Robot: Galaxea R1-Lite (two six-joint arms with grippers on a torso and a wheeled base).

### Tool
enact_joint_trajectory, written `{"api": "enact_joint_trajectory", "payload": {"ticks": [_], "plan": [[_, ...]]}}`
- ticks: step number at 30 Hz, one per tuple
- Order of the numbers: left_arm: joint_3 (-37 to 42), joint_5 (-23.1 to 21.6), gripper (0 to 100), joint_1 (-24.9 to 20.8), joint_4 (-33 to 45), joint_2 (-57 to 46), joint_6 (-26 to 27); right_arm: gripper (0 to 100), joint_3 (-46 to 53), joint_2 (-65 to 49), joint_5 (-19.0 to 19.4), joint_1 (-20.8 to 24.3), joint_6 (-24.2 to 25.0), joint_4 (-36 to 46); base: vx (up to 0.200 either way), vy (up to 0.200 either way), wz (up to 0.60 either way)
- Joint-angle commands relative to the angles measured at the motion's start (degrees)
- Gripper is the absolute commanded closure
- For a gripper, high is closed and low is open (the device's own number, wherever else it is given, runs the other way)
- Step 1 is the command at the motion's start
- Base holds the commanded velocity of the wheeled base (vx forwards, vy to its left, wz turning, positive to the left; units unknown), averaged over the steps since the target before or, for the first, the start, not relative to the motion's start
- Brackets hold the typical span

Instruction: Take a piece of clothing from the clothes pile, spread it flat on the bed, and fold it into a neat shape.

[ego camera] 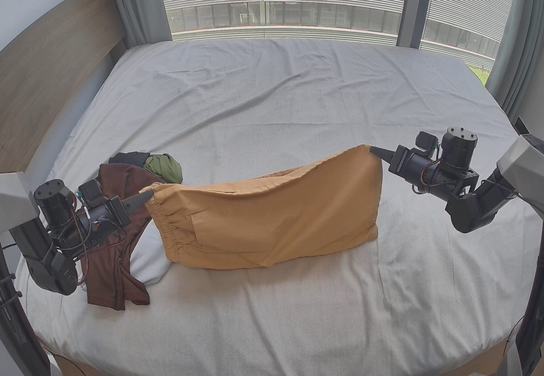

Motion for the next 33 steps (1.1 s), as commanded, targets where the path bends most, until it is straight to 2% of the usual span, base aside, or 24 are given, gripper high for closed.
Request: {"api": "enact_joint_trajectory", "payload": {"ticks": [1, 23, 28, 33], "plan": [[-3.08, 1.73, 100, -0.22, -0.02, 3.57, -0.03, 100, -3.03, 2.61, 0.01, 0.03, 0.06, 1.58, 0.0, 0.0, 0.0], [-10.64, 7.18, 100, -1.1, -0.02, 9.98, -0.2, 100, -18.85, 12.89, -0.07, 0.03, 0.06, 7.47, 0.0, 0.0, 0.0], [-12.48, 9.73, 100, -1.1, -0.02, 10.6, -2.4, 100, -22.01, 15.7, -0.07, 0.12, 0.14, 7.29, 0.0, 0.0, 0.0], [-13.36, 10.08, 100, -1.19, -0.02, 11.13, -3.1, 100, -24.73, 17.55, -0.07, 0.2, 0.14, 7.2, 0.0, 0.0, 0.0]]}}
